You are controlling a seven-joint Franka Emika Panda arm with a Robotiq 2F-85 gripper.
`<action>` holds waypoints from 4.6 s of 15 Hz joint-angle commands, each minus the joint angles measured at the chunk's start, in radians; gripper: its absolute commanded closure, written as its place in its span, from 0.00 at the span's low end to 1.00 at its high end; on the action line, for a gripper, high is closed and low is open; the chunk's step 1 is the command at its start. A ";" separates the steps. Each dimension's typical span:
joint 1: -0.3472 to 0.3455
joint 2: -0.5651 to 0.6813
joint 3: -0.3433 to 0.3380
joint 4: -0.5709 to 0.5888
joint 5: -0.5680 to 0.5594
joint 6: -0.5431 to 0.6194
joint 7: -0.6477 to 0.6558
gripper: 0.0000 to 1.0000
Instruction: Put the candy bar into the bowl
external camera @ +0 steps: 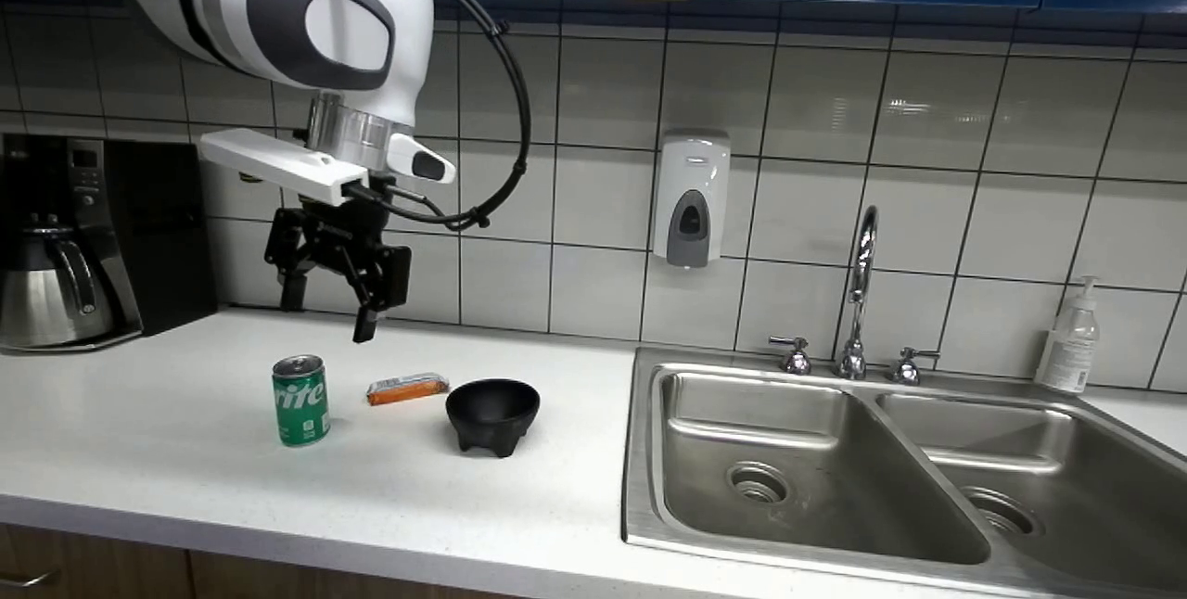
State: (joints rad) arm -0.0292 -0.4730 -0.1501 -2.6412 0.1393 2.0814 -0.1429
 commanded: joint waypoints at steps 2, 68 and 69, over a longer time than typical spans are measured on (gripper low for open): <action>0.004 0.058 0.066 -0.021 0.034 0.155 0.113 0.00; 0.107 0.817 0.105 0.473 0.035 0.497 0.624 0.80; 0.107 0.802 0.105 0.464 0.035 0.503 0.621 0.80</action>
State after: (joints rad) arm 0.0816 0.3945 -0.0514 -2.1405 0.1562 2.5844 0.4999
